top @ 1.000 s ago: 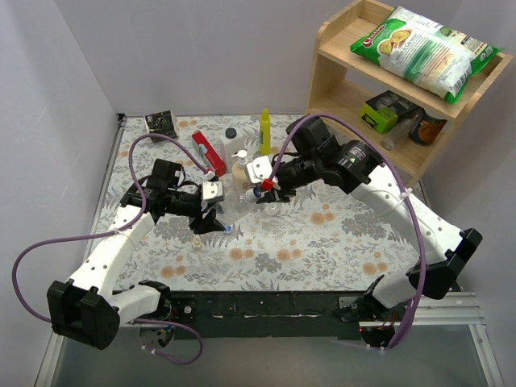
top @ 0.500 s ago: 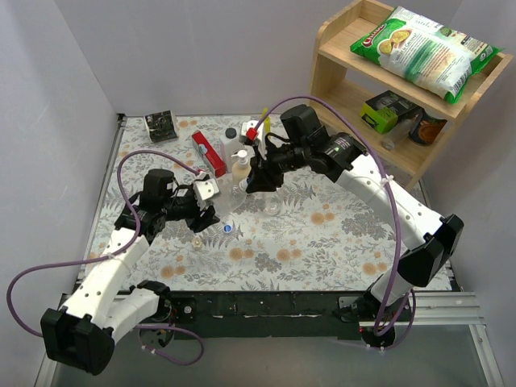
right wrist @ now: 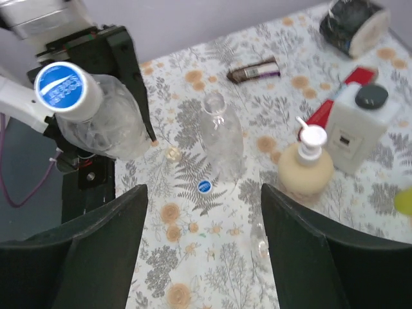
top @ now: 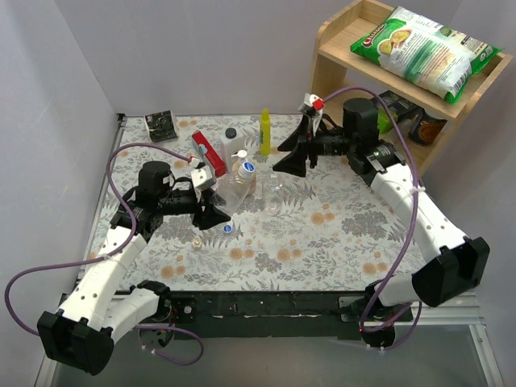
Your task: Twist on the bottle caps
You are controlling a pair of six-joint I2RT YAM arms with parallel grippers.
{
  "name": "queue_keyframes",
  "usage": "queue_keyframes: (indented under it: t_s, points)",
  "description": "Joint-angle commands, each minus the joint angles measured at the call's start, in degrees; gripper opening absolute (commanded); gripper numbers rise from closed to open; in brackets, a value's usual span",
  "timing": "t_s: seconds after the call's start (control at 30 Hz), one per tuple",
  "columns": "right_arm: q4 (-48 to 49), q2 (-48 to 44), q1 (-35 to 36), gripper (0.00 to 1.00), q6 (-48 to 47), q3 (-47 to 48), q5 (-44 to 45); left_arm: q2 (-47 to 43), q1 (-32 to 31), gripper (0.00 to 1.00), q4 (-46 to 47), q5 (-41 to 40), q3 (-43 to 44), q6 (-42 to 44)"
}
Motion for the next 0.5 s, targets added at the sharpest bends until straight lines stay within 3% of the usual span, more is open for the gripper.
queue_keyframes:
  t_s: [0.0, 0.07, 0.47]
  points:
    - [31.1, -6.0, 0.8, 0.78, 13.1, -9.3, -12.8, 1.8, 0.1, 0.0, -1.8, 12.7, 3.1, -2.6]
    - [41.6, -5.1, 0.8, 0.78, 22.4, -12.5, -16.5, 2.7, 0.1, 0.0, -2.1, 13.8, 3.9, -1.5]
    - [52.7, -1.4, 3.7, 0.75, 30.5, -11.3, -15.3, 6.5, 0.1, 0.0, -0.9, 15.0, 5.2, -1.1]
